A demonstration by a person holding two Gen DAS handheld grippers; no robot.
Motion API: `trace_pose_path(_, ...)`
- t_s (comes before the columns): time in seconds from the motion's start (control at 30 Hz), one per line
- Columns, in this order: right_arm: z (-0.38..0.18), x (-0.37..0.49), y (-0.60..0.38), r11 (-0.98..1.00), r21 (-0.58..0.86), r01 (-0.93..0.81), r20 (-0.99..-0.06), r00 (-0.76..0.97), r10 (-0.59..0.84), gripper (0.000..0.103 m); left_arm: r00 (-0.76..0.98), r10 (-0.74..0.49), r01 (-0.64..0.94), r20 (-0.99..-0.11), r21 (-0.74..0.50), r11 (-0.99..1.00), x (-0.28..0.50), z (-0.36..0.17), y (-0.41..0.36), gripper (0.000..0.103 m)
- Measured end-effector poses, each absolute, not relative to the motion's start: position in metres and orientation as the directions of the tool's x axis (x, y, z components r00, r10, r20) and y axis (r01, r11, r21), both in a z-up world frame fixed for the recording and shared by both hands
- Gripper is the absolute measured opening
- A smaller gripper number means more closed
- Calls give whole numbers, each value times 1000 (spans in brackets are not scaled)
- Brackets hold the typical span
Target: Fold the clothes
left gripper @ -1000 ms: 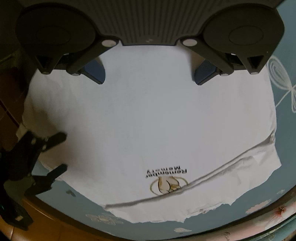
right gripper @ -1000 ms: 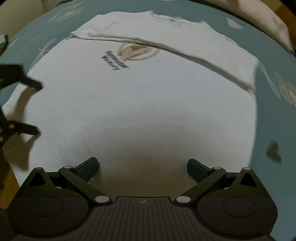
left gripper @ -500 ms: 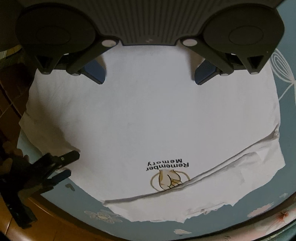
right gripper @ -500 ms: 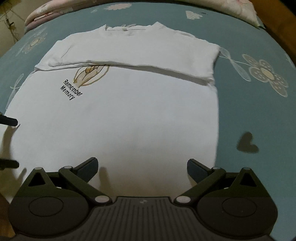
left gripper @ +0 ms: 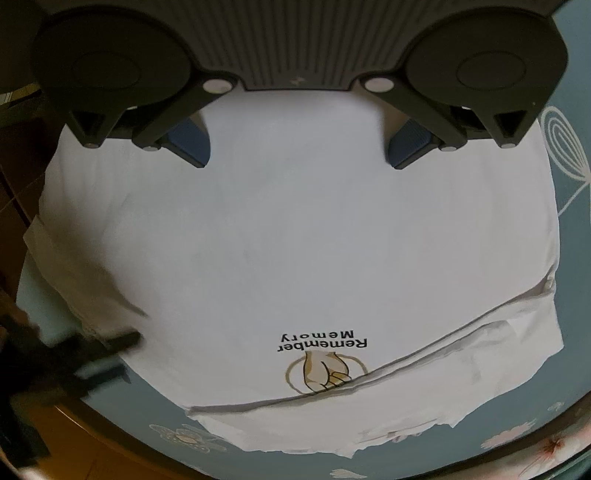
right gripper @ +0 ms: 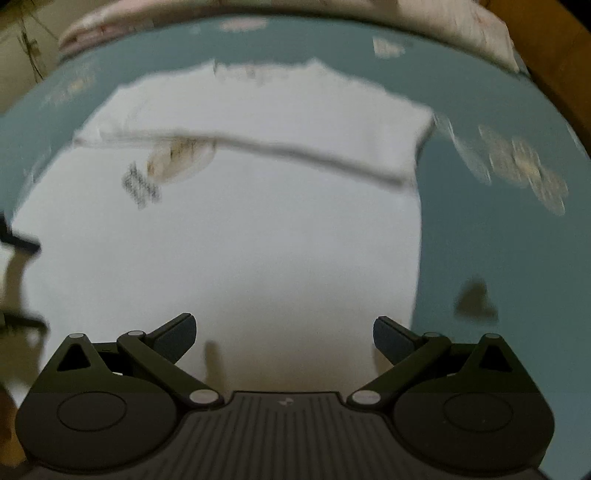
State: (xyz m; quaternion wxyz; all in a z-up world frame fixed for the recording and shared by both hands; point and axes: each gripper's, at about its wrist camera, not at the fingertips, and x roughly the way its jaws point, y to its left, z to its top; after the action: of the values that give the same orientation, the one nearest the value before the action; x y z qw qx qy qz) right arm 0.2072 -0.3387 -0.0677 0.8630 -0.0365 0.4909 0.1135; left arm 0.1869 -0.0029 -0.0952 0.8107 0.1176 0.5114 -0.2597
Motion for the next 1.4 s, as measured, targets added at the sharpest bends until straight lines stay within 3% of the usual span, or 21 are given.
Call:
trace_pose_path(0.23,-78,276,-335,969,-1,-246,-808,572,144,103,348,-280,529,-895,-59,847,187,-97,-7,102)
trace_pose_path(0.33,-89,291,-342,976,3,-216,-838,533,120,103,347,-277,517,-896,-64,854,187,-97,-6,102)
trace_pose_path(0.57,-82,276,-357,979,11,-204,-865,489,112,103,418,-289,516,-862,-37,856,193,-77,3,102)
trace_pose_path(0.8,-67,248,-341,969,-37,-243,-836,539,103,103,548,-248,469,-799,48,882,266,-77,19,102)
trace_pose_path(1.1,-49,239,-331,940,-99,-328,-817,566,111,103,489,-115,331,-865,62,942,288,-92,65,102)
trace_pose_path(1.2,-48,235,-335,932,-107,-348,-827,550,110,103,481,-98,331,-871,77,940,269,-81,73,101)
trace_pose_path(1.4,-50,213,-318,874,-134,-467,-840,521,150,103,463,-192,520,-865,90,850,207,-61,43,101)
